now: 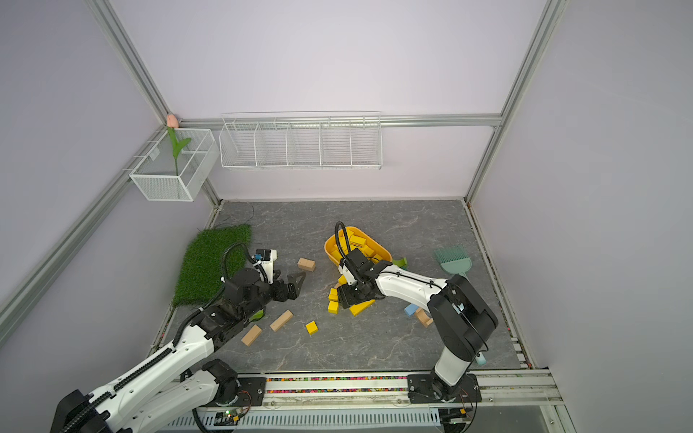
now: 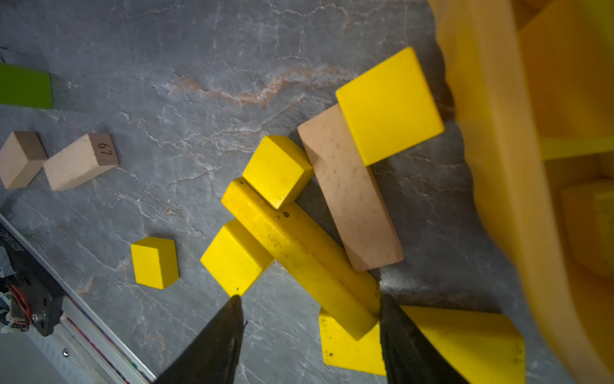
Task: Pick out the yellow building blocks
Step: Pick up the building block from the center of the board.
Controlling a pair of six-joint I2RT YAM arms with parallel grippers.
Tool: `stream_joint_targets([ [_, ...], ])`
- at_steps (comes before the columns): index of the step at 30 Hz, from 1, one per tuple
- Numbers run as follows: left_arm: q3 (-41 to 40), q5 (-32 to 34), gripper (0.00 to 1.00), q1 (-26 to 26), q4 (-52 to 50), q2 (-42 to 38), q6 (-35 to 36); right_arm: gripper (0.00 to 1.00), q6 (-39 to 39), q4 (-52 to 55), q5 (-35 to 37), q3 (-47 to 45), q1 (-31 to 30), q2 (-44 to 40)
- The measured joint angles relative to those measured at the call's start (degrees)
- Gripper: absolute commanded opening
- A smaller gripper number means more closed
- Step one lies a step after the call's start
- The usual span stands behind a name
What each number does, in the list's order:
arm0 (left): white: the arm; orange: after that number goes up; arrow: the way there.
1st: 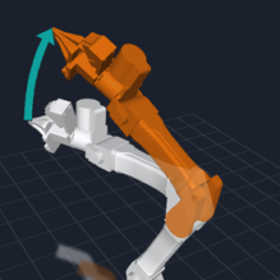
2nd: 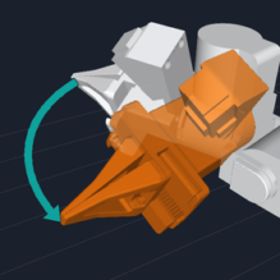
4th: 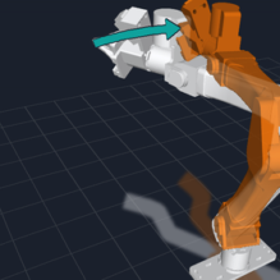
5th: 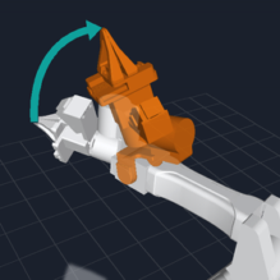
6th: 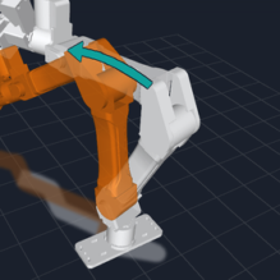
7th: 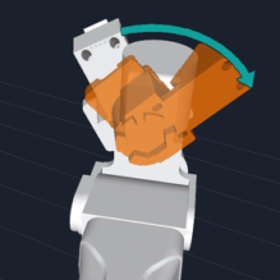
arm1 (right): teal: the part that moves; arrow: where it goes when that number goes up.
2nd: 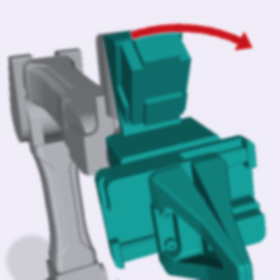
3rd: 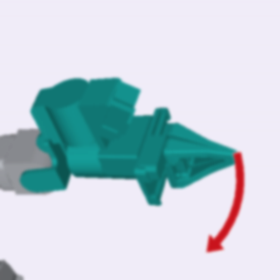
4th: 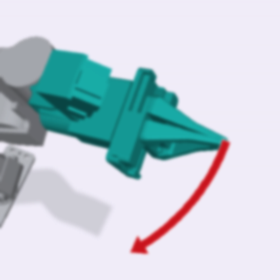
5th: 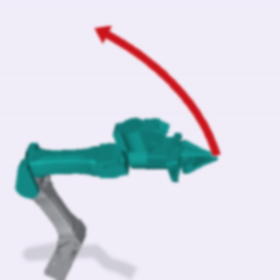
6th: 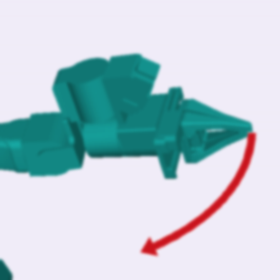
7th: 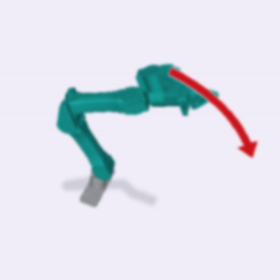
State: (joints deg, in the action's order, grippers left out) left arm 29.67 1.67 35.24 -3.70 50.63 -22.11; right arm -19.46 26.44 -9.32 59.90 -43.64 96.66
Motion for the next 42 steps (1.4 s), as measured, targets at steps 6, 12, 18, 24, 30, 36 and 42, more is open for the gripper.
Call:
stream_joint_targets([
  [6,0.0,-0.7,1.0,-1.0,0.0,0.7,-0.2,0.65,-1.4,0.4,-0.3,0.0,-3.2,0.0],
  [12,0.0,-1.5,1.0,-1.8,0.1,0.8,-0.6,0.61,-3.3,2.3,2.5,1.2,-7.6,0.1],
  [18,0.0,-1.7,1.0,-1.9,0.2,0.8,-0.9,0.52,-4.8,4.6,7.1,3.6,-8.2,1.7],
  [24,0.0,-1.8,1.0,-2.2,0.2,0.8,-1.2,0.46,-5.4,7.1,9.6,6.4,-8.7,4.9],
  [30,0.0,-2.0,1.0,-2.3,0.2,0.8,-1.3,0.43,-5.4,8.6,11.0,8.3,-9.8,6.2],
  [36,0.0,-2.2,1.0,-2.4,0.2,0.8,-1.4,0.36,-5.5,9.2,11.0,9.1,-9.9,6.7],
  [42,0.0,-2.2,1.0,-2.4,0.2,0.8,-1.4,0.36,-5.5,9.9,11.3,9.9,-10.1,7.2],
])
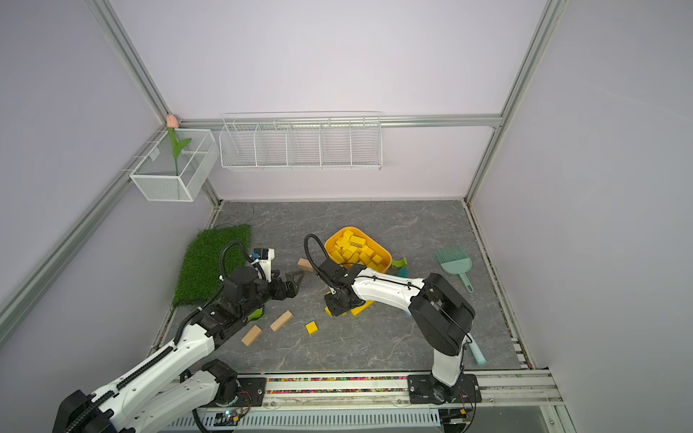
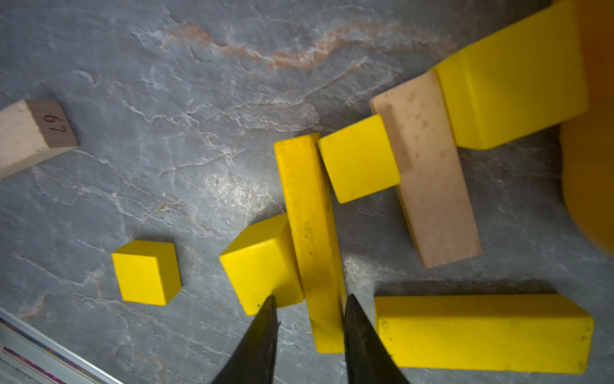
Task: Pick out the yellow building blocks
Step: Pick up the building block from the center of the board.
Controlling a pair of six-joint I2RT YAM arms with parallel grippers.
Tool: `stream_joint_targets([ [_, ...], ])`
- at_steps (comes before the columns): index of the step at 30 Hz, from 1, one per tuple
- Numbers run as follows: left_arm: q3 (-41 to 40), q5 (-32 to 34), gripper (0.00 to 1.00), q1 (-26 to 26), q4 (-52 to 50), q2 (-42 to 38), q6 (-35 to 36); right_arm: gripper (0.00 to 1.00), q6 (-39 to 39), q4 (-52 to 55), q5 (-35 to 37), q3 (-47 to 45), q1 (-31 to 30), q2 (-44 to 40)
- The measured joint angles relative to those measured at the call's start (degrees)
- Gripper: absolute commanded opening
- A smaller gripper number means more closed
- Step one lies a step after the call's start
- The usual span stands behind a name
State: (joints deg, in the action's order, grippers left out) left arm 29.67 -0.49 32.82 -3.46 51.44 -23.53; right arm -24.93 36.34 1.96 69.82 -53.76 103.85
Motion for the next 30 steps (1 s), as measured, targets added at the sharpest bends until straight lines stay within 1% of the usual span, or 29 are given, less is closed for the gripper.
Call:
stream_joint_targets([
  [30,0.0,-0.7,1.0,-0.2,0.1,1.5,0.0,0.34,-1.9,0.3,1.5,-3.9,-0.9,-2.4],
])
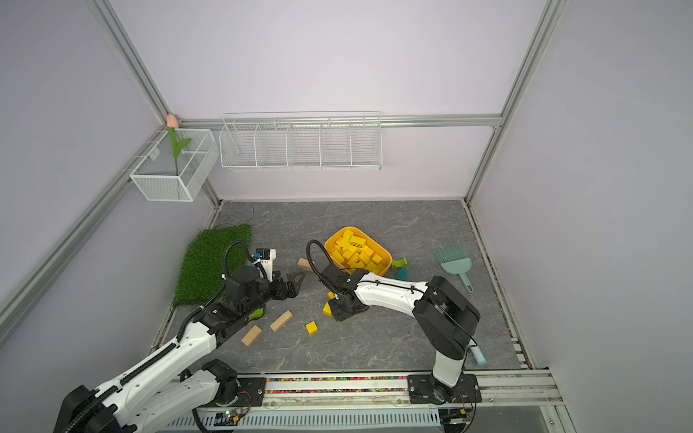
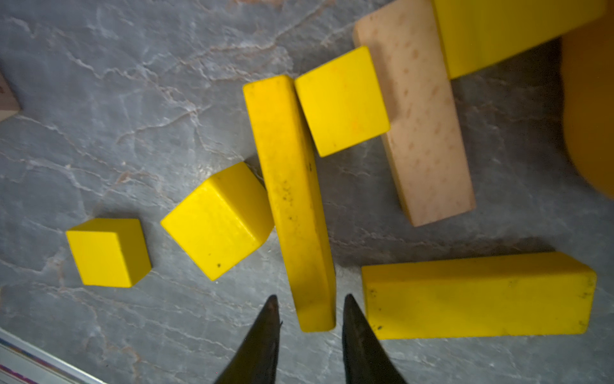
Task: Pick out the yellow building blocks
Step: Pick up the building block from the center of the board.
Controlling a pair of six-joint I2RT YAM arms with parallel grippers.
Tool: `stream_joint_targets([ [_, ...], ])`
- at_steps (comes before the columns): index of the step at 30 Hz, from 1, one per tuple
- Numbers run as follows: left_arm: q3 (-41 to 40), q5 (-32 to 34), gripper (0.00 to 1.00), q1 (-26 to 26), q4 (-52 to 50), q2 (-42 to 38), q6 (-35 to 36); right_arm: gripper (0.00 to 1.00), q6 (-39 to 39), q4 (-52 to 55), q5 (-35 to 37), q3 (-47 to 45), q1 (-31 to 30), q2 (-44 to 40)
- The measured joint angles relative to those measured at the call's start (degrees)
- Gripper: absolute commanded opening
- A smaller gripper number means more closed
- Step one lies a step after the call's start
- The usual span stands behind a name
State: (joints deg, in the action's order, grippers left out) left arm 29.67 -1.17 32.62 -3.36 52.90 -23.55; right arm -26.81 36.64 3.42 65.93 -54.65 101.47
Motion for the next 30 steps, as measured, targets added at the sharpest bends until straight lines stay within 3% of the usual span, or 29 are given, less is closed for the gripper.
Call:
stream_joint_targets([
  [14,0.0,-0.2,1.0,0.0,0.0,0.4,0.0,0.31,0.0,0.0,0.0,1.5,0.0,3.0],
  [25,0.0,-0.2,1.0,-0.2,0.0,0.4,0.0,0.17,0.2,-0.2,0.0,1.5,-0.2,2.8],
  [30,0.0,-0.2,1.0,-0.3,0.0,0.4,0.0,0.17,0.3,0.0,0.3,0.9,-0.2,-1.4],
])
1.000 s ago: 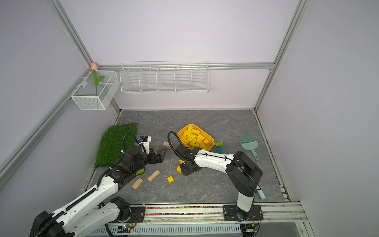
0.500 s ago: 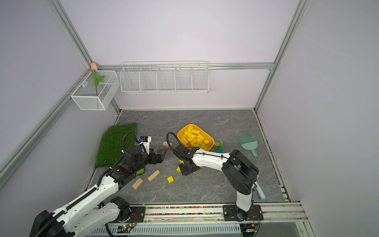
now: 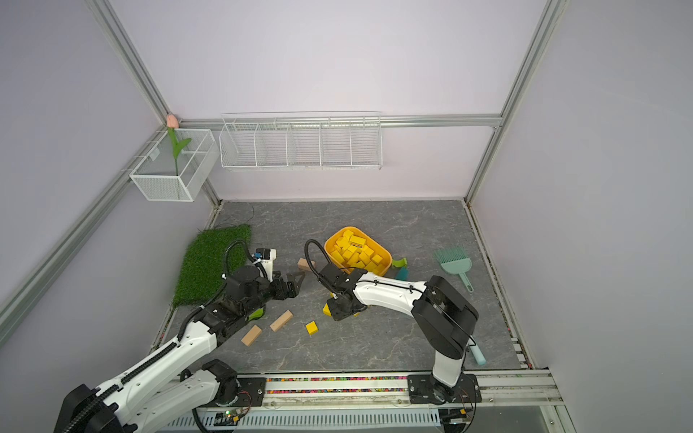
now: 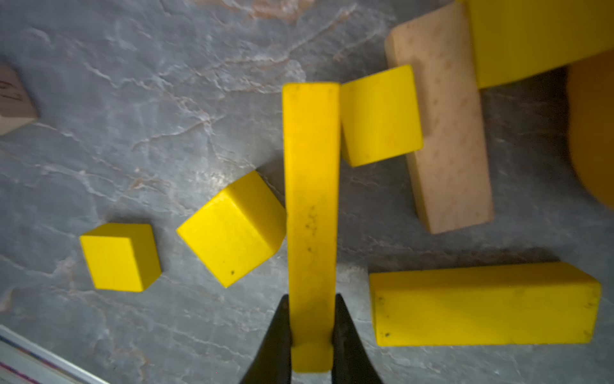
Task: Pick out the yellow building blocks
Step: Pick up the building block from the center of the board, then place the building block in the storage box.
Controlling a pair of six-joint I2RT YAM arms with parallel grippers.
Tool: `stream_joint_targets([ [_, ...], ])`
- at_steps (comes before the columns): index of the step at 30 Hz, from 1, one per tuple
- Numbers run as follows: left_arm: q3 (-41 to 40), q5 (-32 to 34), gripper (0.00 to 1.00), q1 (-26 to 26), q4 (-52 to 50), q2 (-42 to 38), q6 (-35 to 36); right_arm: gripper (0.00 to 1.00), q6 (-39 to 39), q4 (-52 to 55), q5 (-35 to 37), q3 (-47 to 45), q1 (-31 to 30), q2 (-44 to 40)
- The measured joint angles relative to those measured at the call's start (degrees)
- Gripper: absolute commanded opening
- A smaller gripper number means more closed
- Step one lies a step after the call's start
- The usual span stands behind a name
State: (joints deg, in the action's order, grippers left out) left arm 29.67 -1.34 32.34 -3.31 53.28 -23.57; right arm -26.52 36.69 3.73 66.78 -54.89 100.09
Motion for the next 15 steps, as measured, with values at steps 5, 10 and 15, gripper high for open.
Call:
stream_joint_targets([
  [5,0.0,0.0,1.0,-0.1,0.0,0.2,0.0,0.16,1.0,2.1,1.5,0.8,1.1,-7.7],
  [10,0.0,-0.2,1.0,-0.1,0.0,0.9,0.0,0.11,3.5,4.3,1.7,3.5,7.9,-13.5],
  [15,0.0,-0.2,1.0,-0.1,0.0,0.9,0.0,0.07,7.1,5.9,1.5,6.4,15.8,-14.0],
])
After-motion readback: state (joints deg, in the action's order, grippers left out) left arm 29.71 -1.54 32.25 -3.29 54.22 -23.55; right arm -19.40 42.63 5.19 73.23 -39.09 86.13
